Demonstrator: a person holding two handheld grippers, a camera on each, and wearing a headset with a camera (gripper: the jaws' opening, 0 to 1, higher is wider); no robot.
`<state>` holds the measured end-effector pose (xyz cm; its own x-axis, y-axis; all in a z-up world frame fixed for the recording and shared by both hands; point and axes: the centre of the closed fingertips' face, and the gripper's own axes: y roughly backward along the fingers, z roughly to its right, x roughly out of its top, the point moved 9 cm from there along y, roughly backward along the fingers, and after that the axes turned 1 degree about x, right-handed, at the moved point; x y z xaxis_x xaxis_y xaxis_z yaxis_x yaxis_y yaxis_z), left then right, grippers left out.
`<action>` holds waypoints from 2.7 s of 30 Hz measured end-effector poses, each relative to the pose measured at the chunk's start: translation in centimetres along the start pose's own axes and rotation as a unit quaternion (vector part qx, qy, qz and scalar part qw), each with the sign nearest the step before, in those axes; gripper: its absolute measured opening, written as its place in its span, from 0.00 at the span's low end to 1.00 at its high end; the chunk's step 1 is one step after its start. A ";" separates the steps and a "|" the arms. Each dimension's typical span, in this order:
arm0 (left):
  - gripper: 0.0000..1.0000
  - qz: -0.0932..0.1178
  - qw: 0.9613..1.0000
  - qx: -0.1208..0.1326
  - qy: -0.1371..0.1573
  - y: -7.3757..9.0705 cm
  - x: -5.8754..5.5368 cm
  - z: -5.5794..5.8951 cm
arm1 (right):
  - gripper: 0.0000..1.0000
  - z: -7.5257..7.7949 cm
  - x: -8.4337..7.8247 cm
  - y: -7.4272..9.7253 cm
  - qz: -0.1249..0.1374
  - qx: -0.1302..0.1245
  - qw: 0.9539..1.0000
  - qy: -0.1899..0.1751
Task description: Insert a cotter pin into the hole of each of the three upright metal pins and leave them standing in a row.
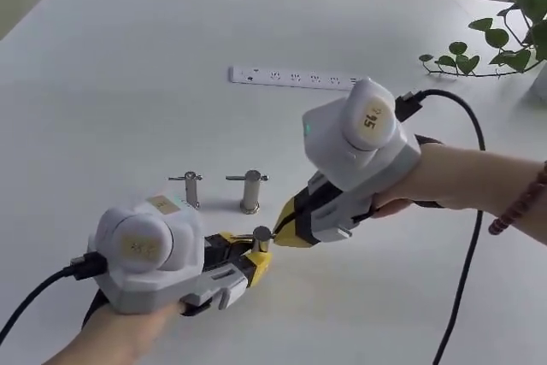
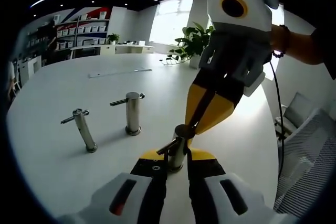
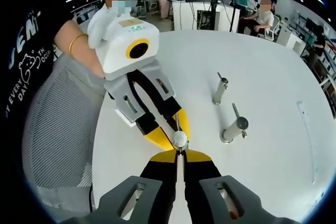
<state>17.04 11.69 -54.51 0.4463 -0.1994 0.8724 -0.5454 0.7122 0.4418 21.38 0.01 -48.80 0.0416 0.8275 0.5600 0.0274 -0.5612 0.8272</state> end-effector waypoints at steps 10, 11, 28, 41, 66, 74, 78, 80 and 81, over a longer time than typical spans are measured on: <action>0.13 -0.001 1.000 -0.001 0.003 0.0 -0.1 0.0 | 0.00 -0.2 0.0 0.2 0.019 0.002 0.999 -0.028; 0.13 -0.001 1.000 0.000 0.003 0.1 -0.1 0.1 | 0.01 -0.2 0.0 0.2 0.019 0.002 0.999 -0.027; 0.13 -0.003 1.000 -0.001 -0.002 0.1 0.0 0.1 | 0.17 -0.4 1.1 -0.6 0.048 -0.009 0.998 -0.029; 0.16 -0.011 1.000 0.000 -0.014 0.2 -0.2 0.3 | 0.13 -0.3 0.7 -1.1 0.046 -0.013 0.999 -0.026; 0.35 -0.016 1.000 0.005 -0.024 1.5 0.5 0.0 | 0.08 -0.2 0.4 -1.3 0.053 -0.018 0.998 -0.014; 0.38 -0.021 0.999 0.012 -0.021 2.3 0.8 0.0 | 0.08 -0.1 0.2 -1.1 0.054 -0.011 0.998 -0.021; 0.38 -0.009 1.000 0.009 -0.017 3.2 1.1 0.0 | 0.08 0.1 0.0 -0.9 0.049 -0.016 0.998 -0.019; 0.39 -0.004 1.000 0.011 -0.020 3.5 1.2 0.0 | 0.08 0.3 -0.2 -0.7 0.048 -0.020 0.998 -0.020; 0.40 -0.002 1.000 0.013 -0.019 3.7 1.4 0.0 | 0.08 0.4 -0.3 -0.6 0.047 -0.022 0.998 -0.020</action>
<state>15.63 14.02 -51.69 0.4215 -0.2269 0.8780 -0.5629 0.6936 0.4495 21.78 0.07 -49.50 0.0826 0.7693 0.6335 -0.0225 -0.6340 0.7730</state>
